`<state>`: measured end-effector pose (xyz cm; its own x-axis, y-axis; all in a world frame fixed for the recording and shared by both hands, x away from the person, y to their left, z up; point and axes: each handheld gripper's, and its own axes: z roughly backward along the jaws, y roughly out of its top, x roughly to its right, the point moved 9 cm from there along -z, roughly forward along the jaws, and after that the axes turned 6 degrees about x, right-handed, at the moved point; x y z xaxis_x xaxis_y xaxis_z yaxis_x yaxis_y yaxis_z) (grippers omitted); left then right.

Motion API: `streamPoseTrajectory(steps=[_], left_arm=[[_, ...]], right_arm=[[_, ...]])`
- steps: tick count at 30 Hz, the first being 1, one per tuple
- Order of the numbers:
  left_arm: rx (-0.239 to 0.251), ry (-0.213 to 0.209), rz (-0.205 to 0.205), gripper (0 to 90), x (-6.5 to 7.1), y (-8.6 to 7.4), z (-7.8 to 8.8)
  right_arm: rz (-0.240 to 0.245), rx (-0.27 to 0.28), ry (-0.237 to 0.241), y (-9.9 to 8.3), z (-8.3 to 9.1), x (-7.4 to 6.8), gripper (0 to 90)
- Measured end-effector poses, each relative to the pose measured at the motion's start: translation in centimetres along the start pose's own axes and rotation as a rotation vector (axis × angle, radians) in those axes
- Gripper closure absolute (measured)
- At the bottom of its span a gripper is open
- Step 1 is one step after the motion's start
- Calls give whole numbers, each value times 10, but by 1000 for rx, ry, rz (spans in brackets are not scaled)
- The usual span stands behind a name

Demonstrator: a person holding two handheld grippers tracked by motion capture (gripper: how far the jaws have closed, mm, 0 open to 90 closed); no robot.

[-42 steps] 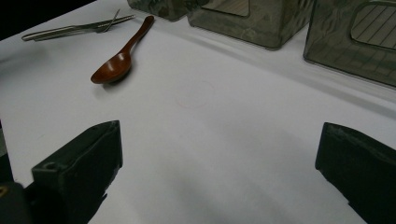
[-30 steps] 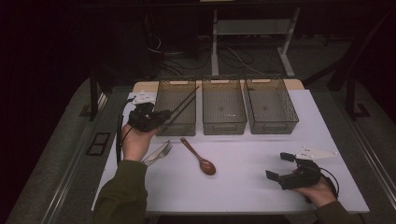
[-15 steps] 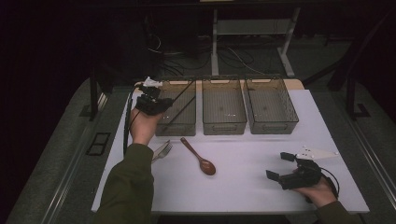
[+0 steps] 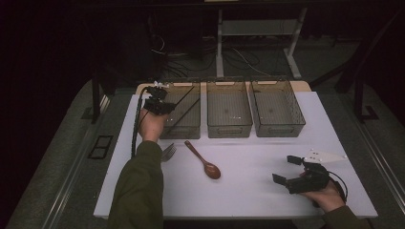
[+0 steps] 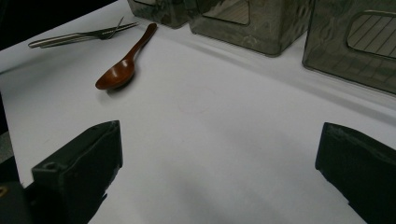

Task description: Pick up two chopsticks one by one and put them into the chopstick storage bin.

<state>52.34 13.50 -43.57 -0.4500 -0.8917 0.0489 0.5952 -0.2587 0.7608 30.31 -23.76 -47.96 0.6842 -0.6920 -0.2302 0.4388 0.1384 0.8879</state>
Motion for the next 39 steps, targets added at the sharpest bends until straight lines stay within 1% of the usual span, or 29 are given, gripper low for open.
streamPoseTrajectory(steps=[1, 2, 4, 6, 7, 9, 10, 11, 15, 16, 18, 21, 23, 24, 27, 29, 34, 36, 39], left_arm=[[-6, 6, 2, 855, -1, -1, -3], [-17, 3, 3, 855, -2, -3, -6], [-24, 2, 10, 855, -3, -6, -11], [-33, -2, 5, 855, -1, -8, -14], [-33, 4, 1, 854, -1, -8, -16], [-31, -10, -9, 850, 1, -8, -17], [-28, -11, -15, 836, 2, -7, -17], [-23, 4, -24, 763, 1, -7, -17], [1, -8, -35, 626, 3, -1, -7], [15, -15, -35, 616, 4, 1, -3], [42, -45, -23, 571, 6, 5, 4], [64, -69, -45, 511, 10, 8, 15], [76, -106, -37, 471, 16, 10, 23], [81, -118, -43, 451, 20, 11, 27], [117, -151, -71, 422, 31, 14, 40], [145, -177, -81, 405, 41, 15, 48], [168, -232, -121, 361, 64, 4, 63], [183, -246, -124, 342, 72, -2, 67], [181, -269, -133, 313, 82, -13, 73]], right_arm=[[0, 3, 1, 0, 0, 0, 9], [1, 4, 1, 1, 1, 0, 9], [-2, 5, 1, 1, 1, 0, 9], [-2, 6, 1, 1, 1, 0, 9], [0, 8, 2, 1, 1, 0, 9], [0, 6, 2, 1, 1, 0, 9], [2, 6, 1, 1, 1, 0, 9], [1, 7, 2, 1, 1, -1, 9], [1, 9, 1, 2, 1, 0, 9], [1, 8, 1, 2, 1, 0, 9], [2, 8, 1, 2, 1, 0, 9], [-3, 8, -2, 1, 1, 0, 9], [-7, 7, -6, 1, 1, 1, 9], [-6, 5, -6, 1, 1, 1, 9], [-4, 5, -10, 1, 1, 1, 9], [-4, 3, -13, 1, 1, 1, 9], [-5, 1, -16, 0, 1, 2, 9], [-3, 0, -14, 0, 1, 2, 9], [-3, 0, -15, 0, 1, 2, 9]])
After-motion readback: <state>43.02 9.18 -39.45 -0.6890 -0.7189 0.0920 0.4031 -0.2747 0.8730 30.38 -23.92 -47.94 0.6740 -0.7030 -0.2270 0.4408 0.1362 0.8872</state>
